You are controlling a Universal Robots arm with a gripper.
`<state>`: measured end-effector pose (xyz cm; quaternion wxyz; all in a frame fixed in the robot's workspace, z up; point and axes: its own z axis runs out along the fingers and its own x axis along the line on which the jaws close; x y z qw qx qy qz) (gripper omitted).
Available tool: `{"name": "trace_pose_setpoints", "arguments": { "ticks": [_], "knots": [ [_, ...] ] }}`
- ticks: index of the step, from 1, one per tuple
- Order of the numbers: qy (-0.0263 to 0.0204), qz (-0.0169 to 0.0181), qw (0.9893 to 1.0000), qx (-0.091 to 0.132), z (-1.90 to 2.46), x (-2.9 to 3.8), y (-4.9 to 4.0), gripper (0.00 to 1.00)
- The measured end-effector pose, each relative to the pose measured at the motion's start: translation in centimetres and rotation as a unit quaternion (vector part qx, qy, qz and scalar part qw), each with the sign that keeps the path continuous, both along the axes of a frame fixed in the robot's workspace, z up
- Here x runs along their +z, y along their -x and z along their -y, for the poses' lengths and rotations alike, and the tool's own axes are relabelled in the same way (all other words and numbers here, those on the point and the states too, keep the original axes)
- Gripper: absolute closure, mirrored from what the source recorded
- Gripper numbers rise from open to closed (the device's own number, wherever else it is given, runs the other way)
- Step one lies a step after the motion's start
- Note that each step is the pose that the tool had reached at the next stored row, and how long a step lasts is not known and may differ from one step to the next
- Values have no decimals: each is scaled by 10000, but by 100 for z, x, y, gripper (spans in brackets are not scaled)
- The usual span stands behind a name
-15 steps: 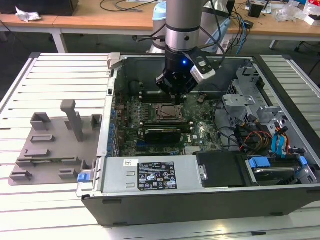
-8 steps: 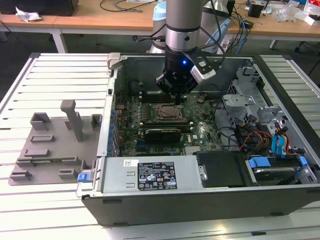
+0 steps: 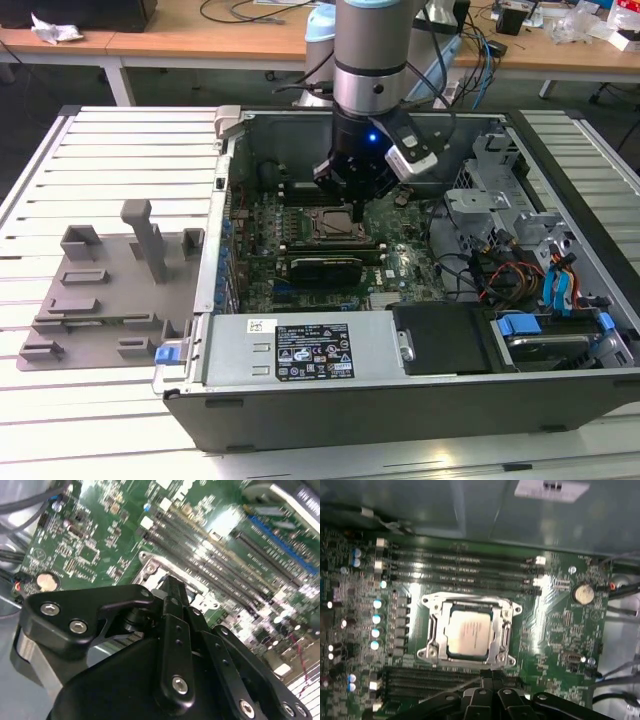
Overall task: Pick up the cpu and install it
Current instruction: 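Install the second cpu locking lever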
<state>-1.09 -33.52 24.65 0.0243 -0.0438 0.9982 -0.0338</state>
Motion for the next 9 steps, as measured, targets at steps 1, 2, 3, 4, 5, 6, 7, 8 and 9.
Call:
{"name": "trace_pose_setpoints", "arguments": {
  "ticks": [1, 2, 3, 4, 5, 6, 7, 8, 9],
  "knots": [
    [0, 0, 10000, 0, 23, 0, 0, 89],
    [0, 0, 10000, 0, 98, -1, 0, 89],
    [0, 0, 10000, 0, 161, -2, 0, 89],
    [0, 0, 10000, 0, 203, -5, 0, 89],
    [-2, 0, 10000, 0, 231, -8, 1, 89],
    [-35, 0, 10000, -1, 254, -15, 13, 89],
    [-157, 0, 9999, 0, 260, -18, 38, 89],
    [-248, 0, 9997, 0, 264, -19, 61, 89],
    [-304, 0, 9995, 0, 268, -20, 80, 89]
  ]
}}
